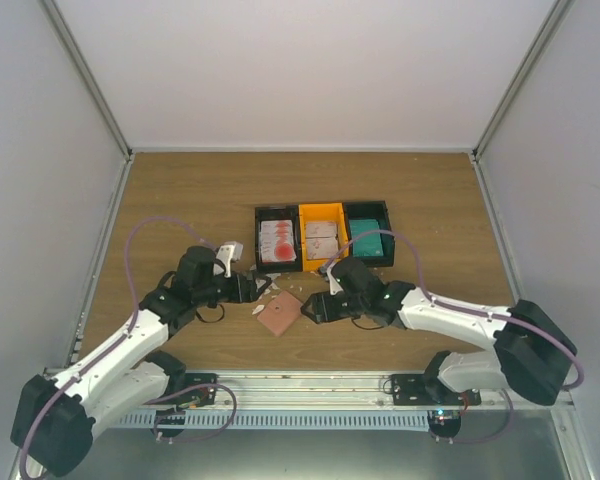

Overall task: Put the credit cards into the card holder
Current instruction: Move the card holder to the center of the board, then adjust the card holder at the center of the board.

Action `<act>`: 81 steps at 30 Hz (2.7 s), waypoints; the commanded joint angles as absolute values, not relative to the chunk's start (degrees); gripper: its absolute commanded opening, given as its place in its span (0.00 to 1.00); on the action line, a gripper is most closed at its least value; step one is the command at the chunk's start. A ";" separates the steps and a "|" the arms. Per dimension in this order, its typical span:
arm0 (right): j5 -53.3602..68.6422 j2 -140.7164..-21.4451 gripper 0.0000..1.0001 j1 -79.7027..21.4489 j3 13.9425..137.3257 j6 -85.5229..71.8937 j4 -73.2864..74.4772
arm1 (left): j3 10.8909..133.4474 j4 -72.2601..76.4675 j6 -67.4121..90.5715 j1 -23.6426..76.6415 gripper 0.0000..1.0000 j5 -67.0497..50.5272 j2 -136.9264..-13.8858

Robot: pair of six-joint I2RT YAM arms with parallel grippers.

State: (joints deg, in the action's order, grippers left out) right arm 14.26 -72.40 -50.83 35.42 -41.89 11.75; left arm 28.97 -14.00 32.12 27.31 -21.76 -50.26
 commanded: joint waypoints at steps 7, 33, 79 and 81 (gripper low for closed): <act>15.16 -83.87 0.47 -52.09 38.75 -39.84 6.96 | 24.55 -11.48 36.28 27.77 0.65 -24.78 -58.47; 8.99 -92.24 0.48 -52.12 41.81 -39.09 7.23 | 21.36 -4.29 36.63 30.82 0.30 -24.32 -70.58; 5.05 -92.72 0.49 -52.21 49.06 -26.52 16.54 | 14.13 -1.02 47.09 34.43 0.37 -35.58 -62.14; 4.99 -92.71 0.49 -52.20 48.62 -27.39 16.47 | 14.75 -0.14 47.24 34.98 0.35 -36.19 -64.67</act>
